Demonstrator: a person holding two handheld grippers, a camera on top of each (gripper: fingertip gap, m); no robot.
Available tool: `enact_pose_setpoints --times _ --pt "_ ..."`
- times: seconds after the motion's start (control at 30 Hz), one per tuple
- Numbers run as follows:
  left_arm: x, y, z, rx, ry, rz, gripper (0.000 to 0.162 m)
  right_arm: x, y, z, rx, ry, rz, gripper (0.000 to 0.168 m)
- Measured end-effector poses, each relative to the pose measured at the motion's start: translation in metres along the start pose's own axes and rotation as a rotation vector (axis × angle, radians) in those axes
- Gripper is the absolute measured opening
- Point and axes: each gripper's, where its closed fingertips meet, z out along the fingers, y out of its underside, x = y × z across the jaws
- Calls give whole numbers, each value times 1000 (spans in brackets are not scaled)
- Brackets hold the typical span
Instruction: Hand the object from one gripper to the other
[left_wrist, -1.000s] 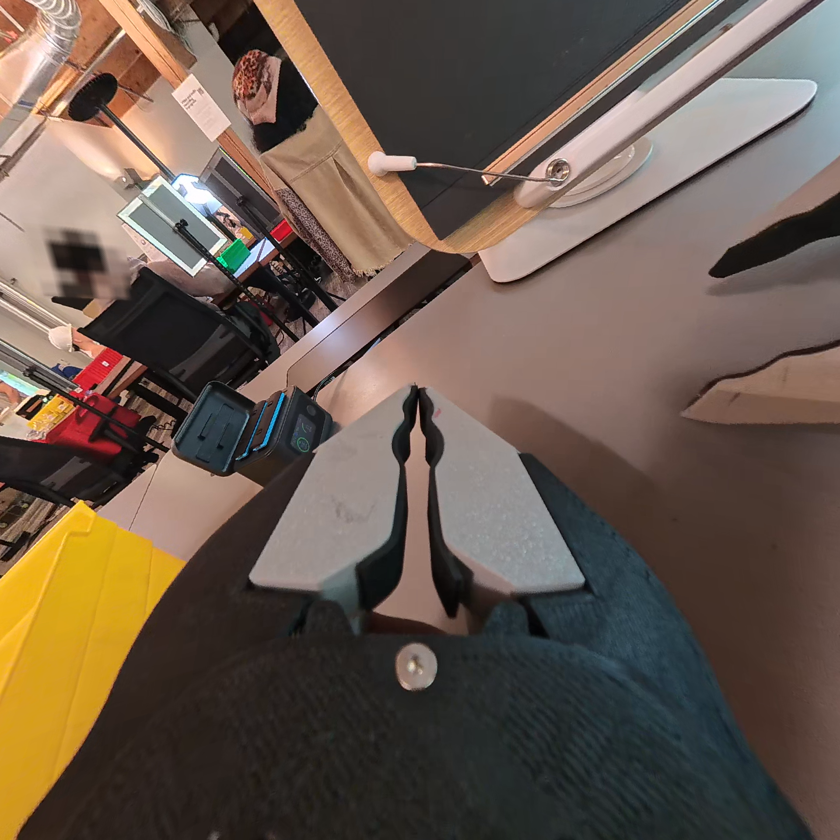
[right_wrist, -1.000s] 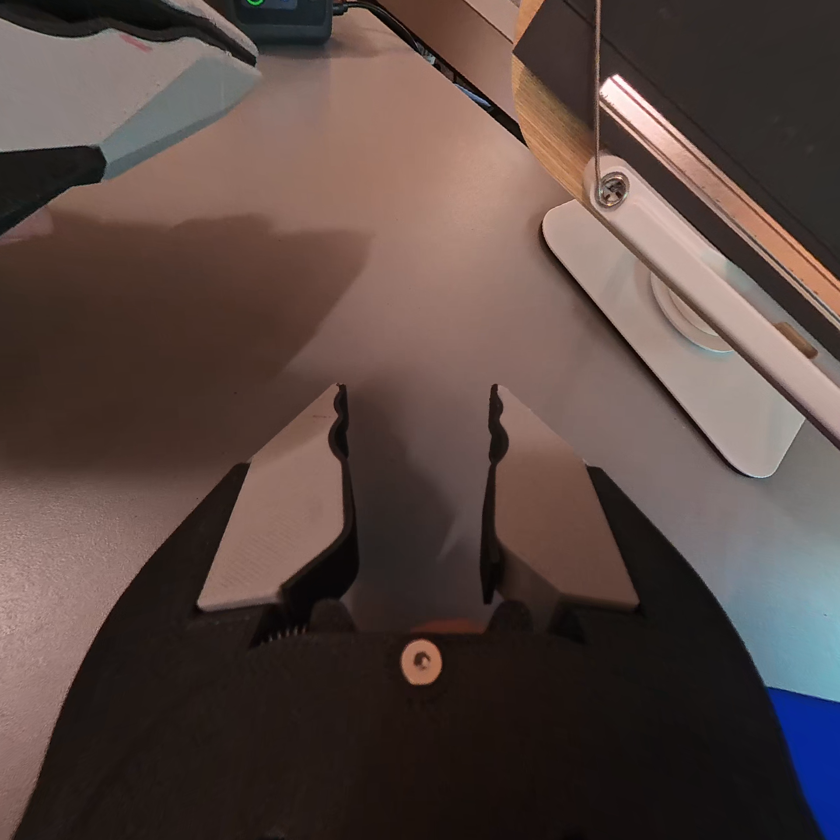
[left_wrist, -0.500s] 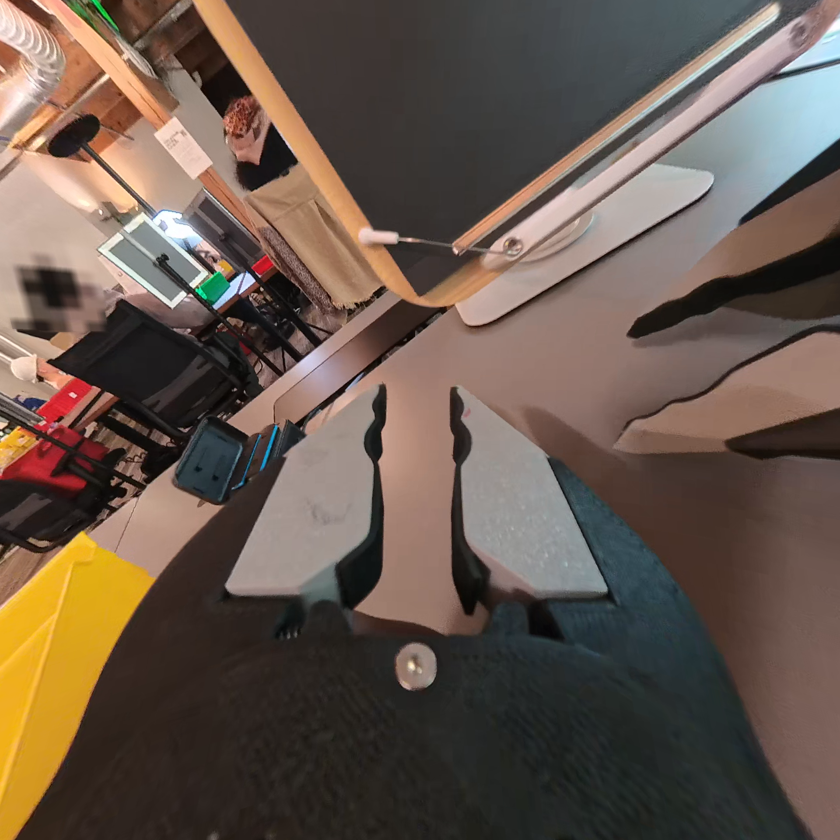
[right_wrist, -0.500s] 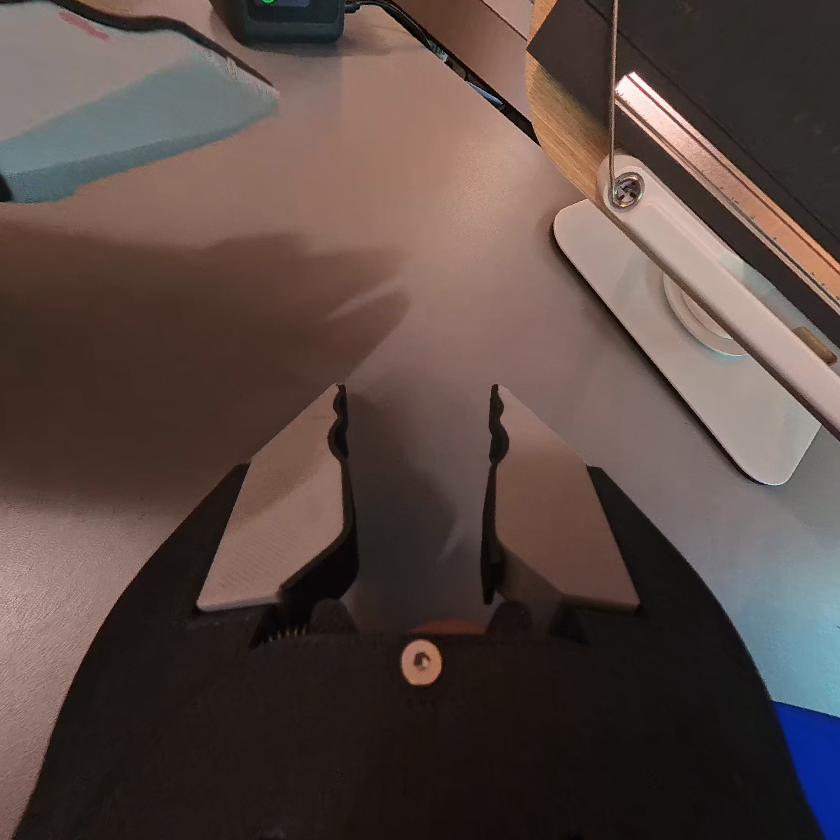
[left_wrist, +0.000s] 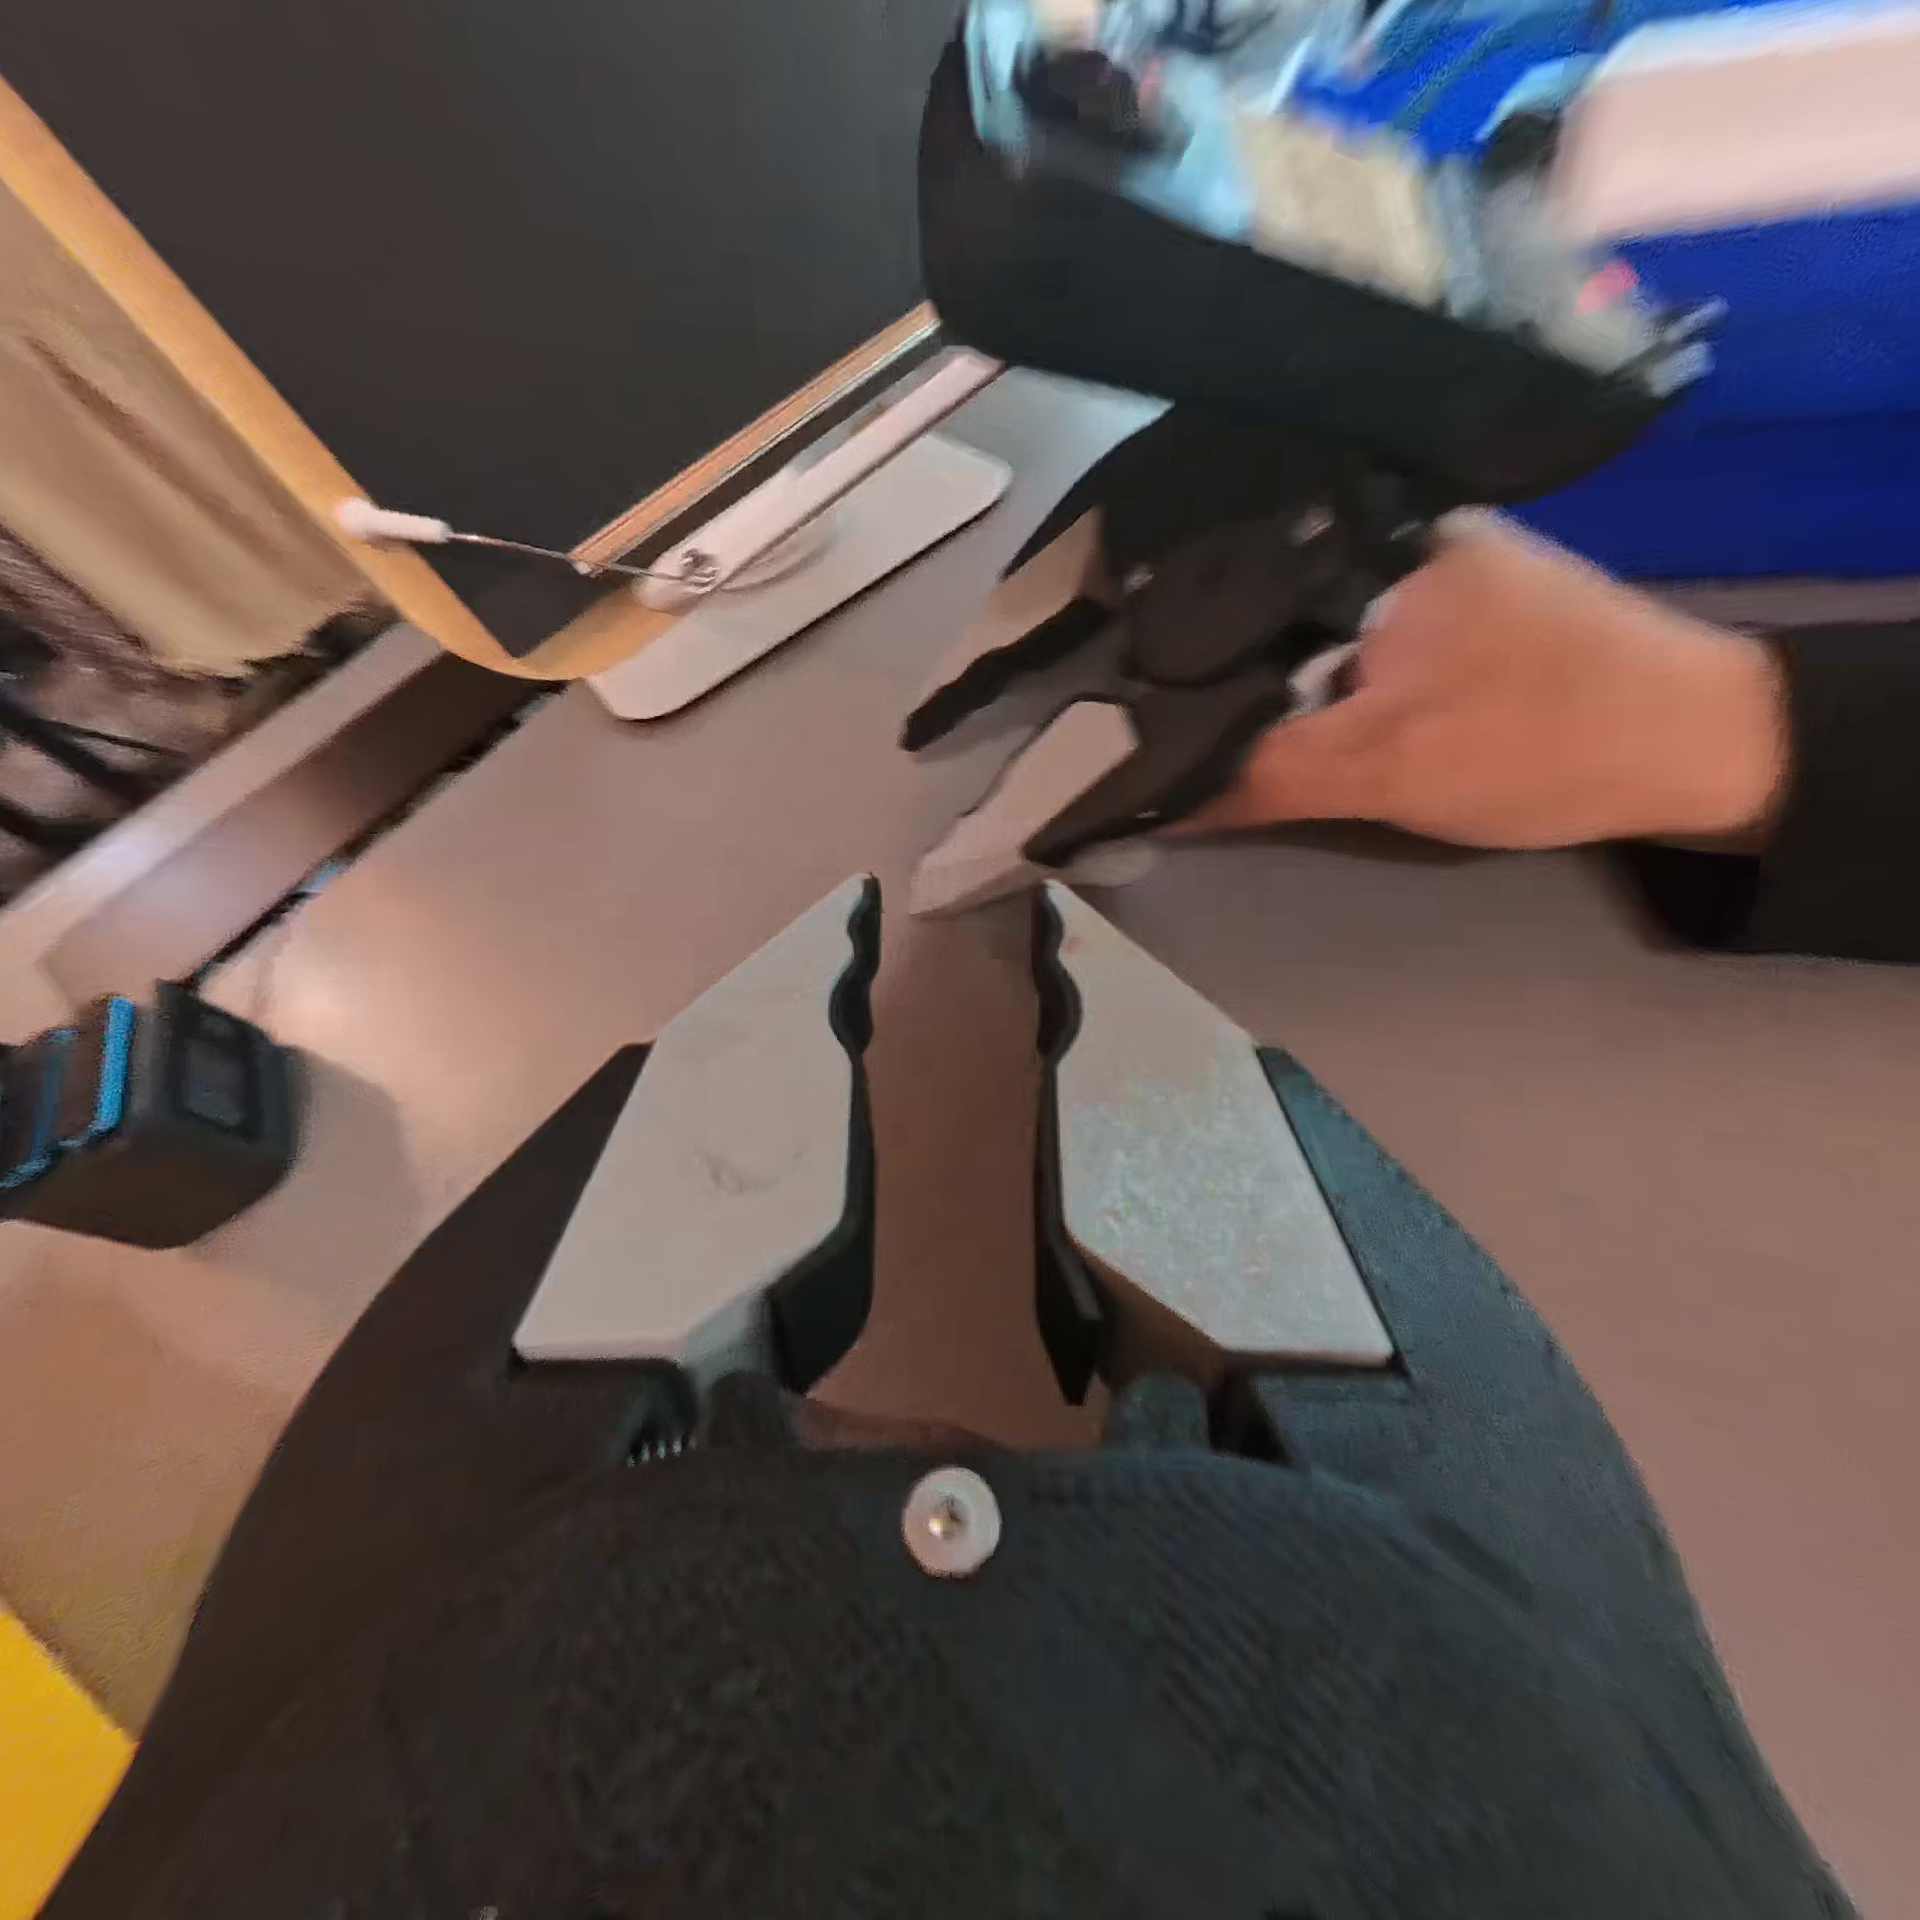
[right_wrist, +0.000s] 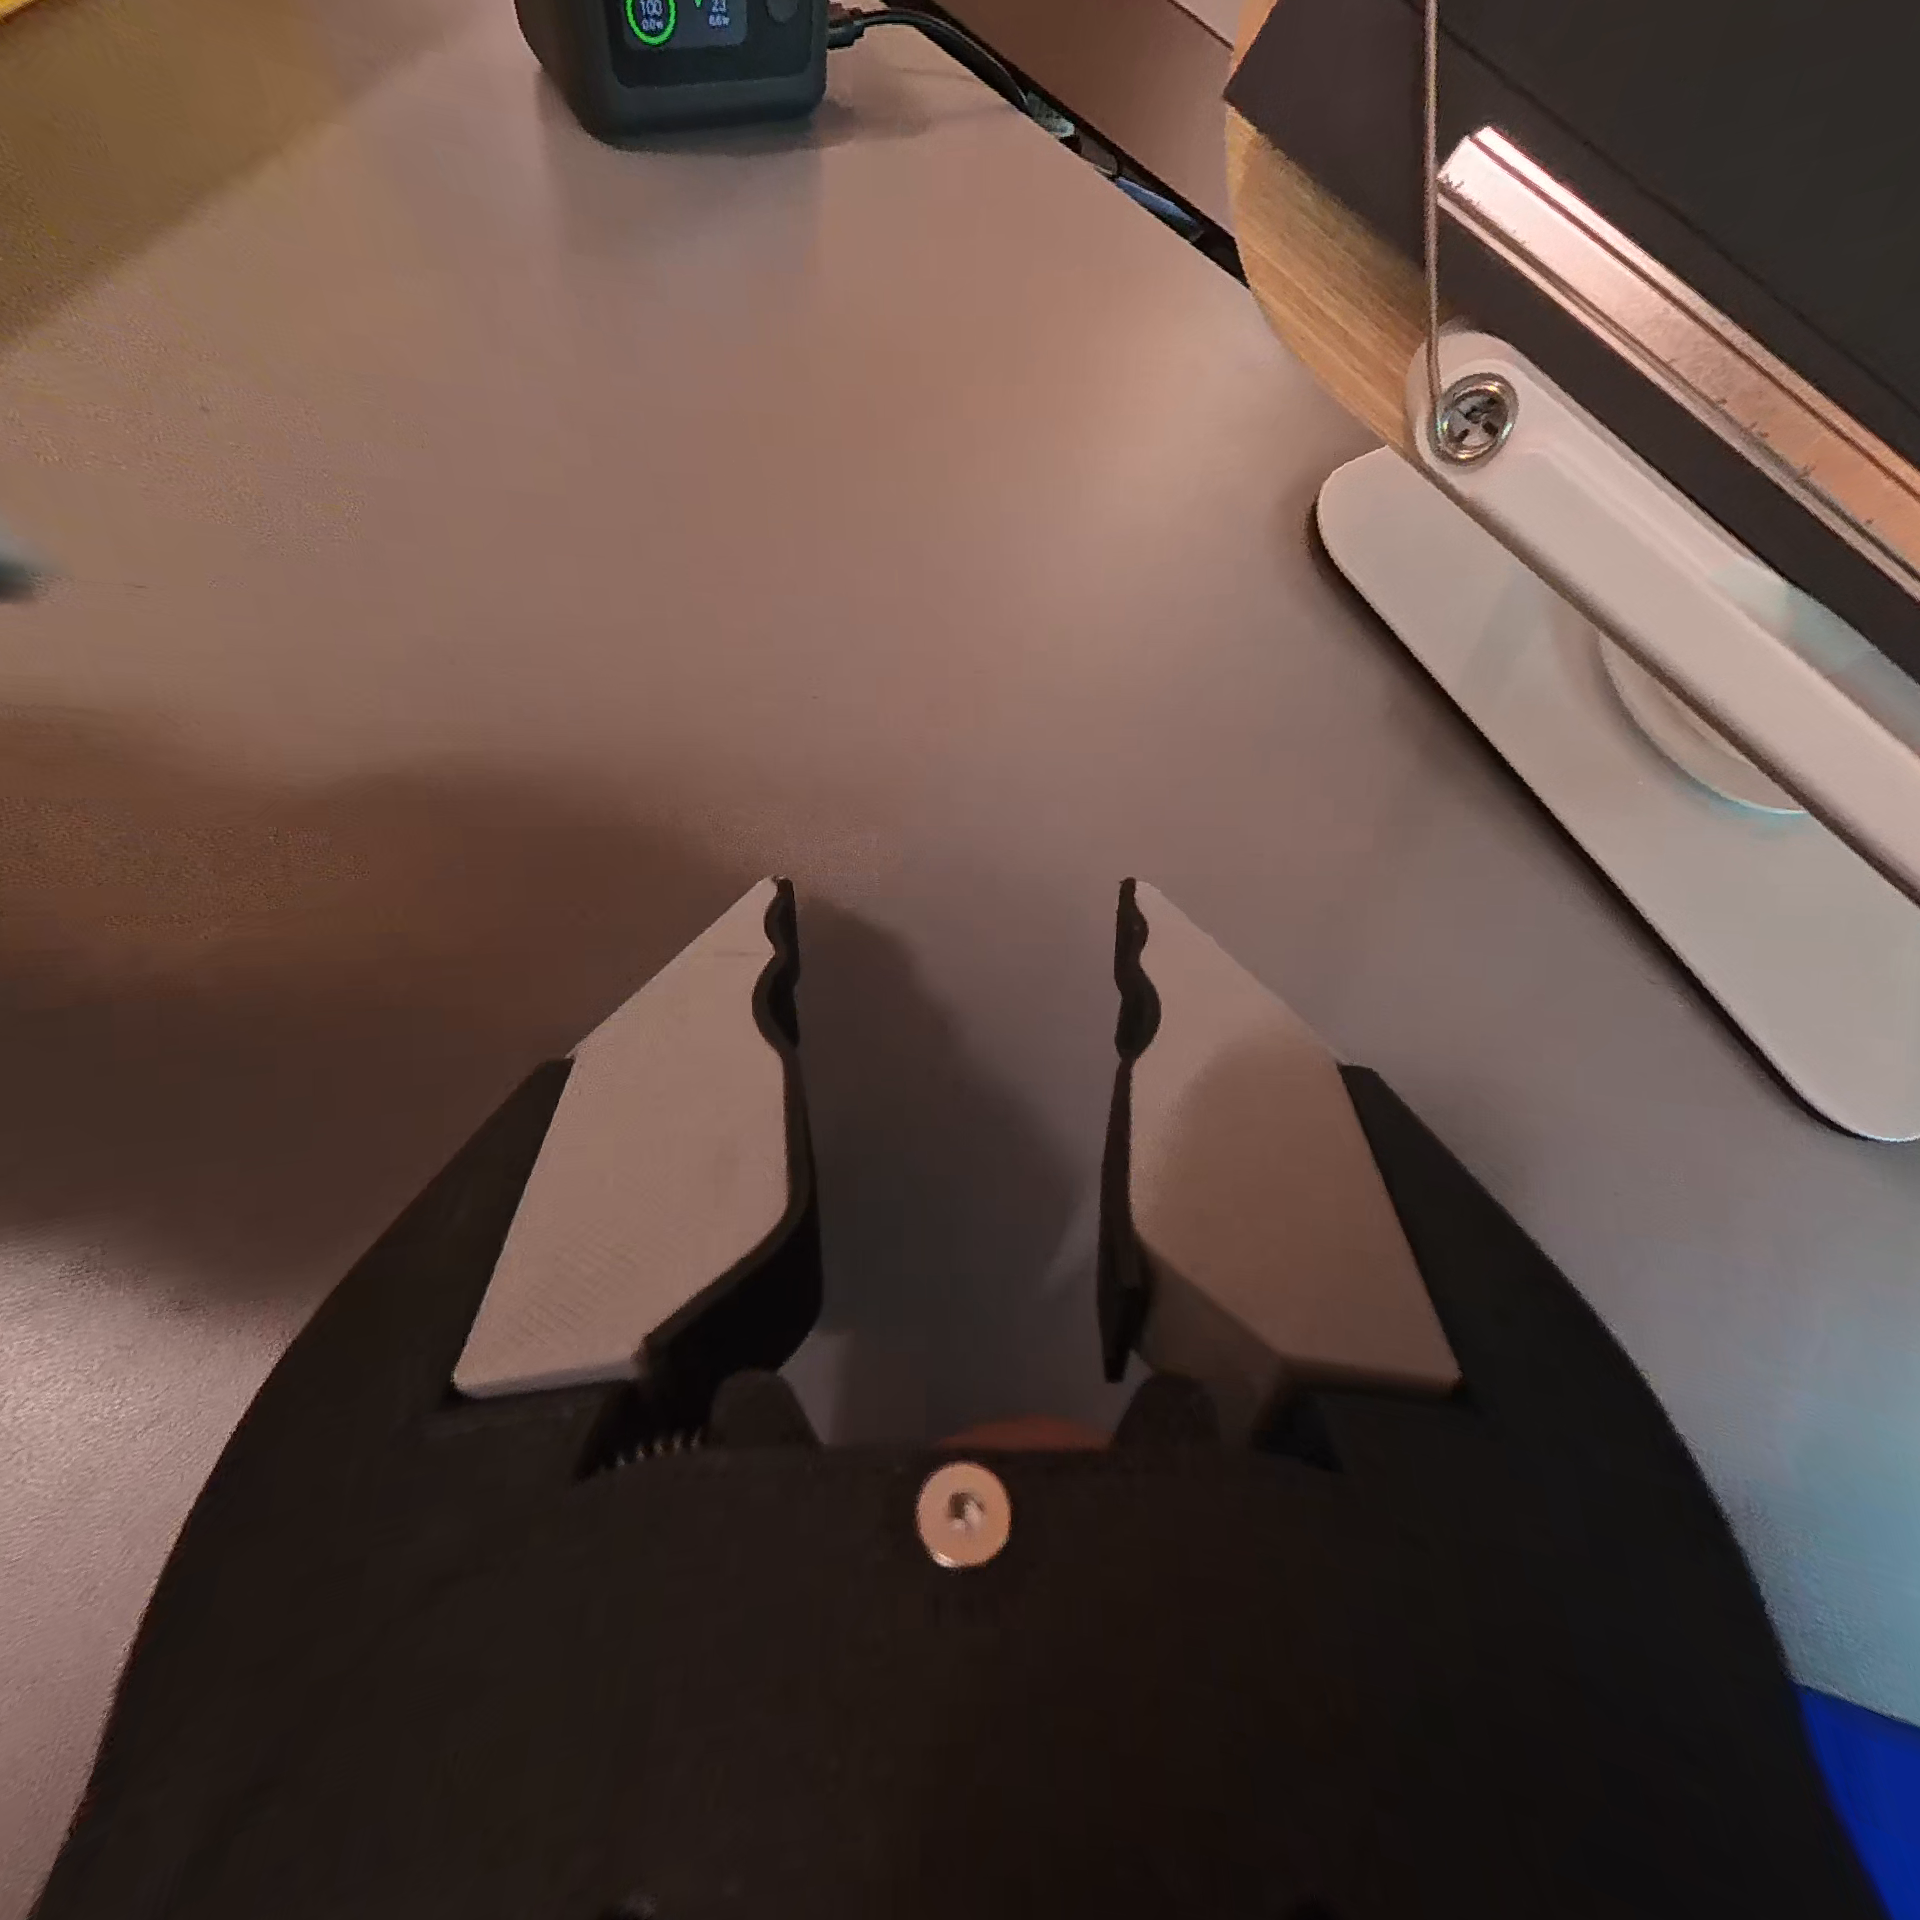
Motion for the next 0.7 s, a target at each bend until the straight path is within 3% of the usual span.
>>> enact_pose_setpoints --times 0.07,0.13,0.2,0.27,0.37,0.47,0.5,0.7 --pt "3 -25 -39 93 81 -101 26 0 -1 0 6 -8 7 59" --pt "-19 -53 -88 196 53 -98 25 -1 -2 0 10 -11 4 59" --pt "-65 -71 -136 270 -109 -55 11 -3 -3 0 15 -14 -11 59" --pt "-119 -67 -169 241 -244 -90 9 -4 -3 1 12 -7 -27 59" --pt "-204 -1 -185 -40 -422 -193 27 -5 -3 2 5 1 -43 59" --pt "-231 92 -172 -398 -365 -398 61 -5 -3 2 3 -3 -39 59" --pt "-231 115 -166 -482 -331 -461 63 -5 -3 2 3 -4 -37 59" --pt "-250 173 -137 -571 -266 -596 65 -6 -4 1 14 -11 -42 59"
